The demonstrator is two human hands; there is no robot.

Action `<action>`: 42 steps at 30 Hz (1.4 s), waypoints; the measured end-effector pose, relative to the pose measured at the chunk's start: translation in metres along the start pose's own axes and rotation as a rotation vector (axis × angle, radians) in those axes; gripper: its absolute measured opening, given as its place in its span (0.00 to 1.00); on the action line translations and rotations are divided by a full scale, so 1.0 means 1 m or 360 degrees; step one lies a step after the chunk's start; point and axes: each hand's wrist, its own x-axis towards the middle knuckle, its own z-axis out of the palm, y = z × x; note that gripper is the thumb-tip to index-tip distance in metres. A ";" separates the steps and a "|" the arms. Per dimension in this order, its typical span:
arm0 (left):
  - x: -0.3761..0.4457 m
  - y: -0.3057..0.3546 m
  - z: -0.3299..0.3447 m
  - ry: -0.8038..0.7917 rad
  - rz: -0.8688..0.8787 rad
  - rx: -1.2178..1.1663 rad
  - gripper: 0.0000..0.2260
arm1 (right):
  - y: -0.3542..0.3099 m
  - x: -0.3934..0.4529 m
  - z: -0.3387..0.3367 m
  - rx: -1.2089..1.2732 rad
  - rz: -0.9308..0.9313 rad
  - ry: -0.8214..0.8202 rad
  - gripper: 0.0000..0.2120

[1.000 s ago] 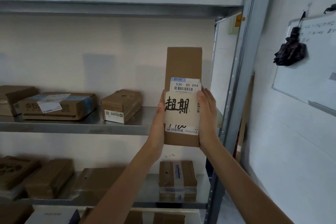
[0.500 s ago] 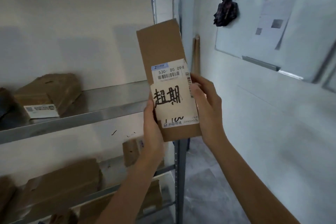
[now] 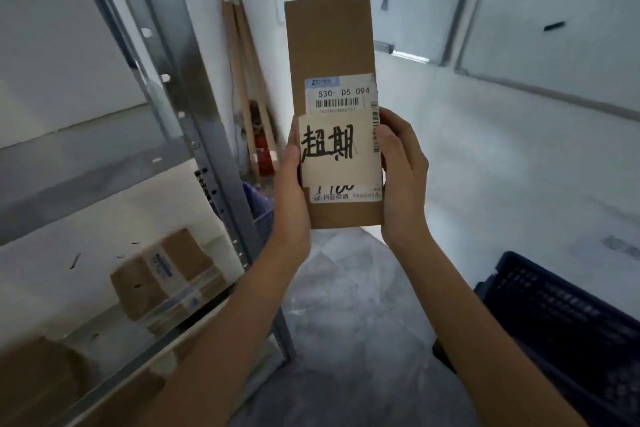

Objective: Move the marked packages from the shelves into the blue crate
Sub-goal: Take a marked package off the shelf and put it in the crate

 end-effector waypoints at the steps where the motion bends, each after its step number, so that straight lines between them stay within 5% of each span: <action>1: 0.001 -0.010 0.009 -0.0060 -0.0021 0.0017 0.16 | 0.003 0.002 -0.014 -0.0012 0.0021 0.0051 0.18; 20: -0.074 -0.225 0.213 -0.0658 -0.0495 0.0397 0.12 | 0.046 -0.025 -0.319 -0.0135 0.0403 0.0954 0.12; 30: -0.092 -0.312 0.268 -0.0791 -0.0786 0.0559 0.11 | 0.080 -0.034 -0.414 -0.0217 0.0654 0.1230 0.11; 42: -0.008 -0.453 0.337 -0.0944 -0.1060 0.0900 0.14 | 0.174 0.045 -0.517 -0.0452 0.1063 0.1363 0.12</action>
